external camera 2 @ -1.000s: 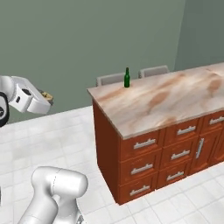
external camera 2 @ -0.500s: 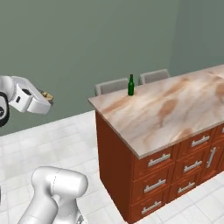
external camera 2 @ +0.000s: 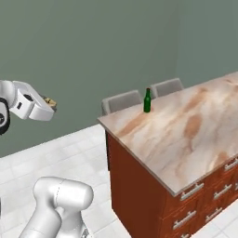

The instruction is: Get the candle and the beer from the cabinet and move them to the dining counter.

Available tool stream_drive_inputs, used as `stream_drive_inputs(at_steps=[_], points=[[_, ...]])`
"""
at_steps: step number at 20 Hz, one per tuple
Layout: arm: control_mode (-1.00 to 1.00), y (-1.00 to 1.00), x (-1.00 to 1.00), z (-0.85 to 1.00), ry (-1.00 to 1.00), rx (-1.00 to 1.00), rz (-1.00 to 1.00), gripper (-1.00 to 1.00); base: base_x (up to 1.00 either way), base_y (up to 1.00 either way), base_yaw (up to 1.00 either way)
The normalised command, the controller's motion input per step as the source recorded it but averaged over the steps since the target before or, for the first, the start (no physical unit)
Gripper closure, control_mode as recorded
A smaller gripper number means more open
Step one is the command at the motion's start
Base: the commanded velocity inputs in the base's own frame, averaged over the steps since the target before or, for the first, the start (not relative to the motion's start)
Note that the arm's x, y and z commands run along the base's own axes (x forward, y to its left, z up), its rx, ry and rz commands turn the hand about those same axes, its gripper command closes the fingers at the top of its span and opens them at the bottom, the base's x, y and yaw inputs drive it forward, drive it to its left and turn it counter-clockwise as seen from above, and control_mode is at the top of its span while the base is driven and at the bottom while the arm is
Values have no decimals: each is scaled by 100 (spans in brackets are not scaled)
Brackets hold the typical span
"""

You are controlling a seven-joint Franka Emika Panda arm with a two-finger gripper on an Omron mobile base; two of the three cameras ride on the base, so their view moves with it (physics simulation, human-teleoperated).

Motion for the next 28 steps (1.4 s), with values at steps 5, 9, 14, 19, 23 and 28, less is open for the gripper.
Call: stream_drive_inputs(at_steps=[5, 9, 14, 19, 23, 28], points=[[100, 0, 0, 0, 0, 0, 0, 100, 42, 66, -25], [100, 0, 0, 0, 0, 0, 0, 100, 43, 64, -27], [100, 0, 0, 0, 0, 0, 0, 100, 44, 61, -30], [100, 0, 0, 0, 0, 0, 0, 100, 45, 58, -33], [100, 0, 0, 0, 0, 0, 0, 100, 45, 57, -33], [100, 0, 0, 0, 0, 0, 0, 100, 45, 56, -34]])
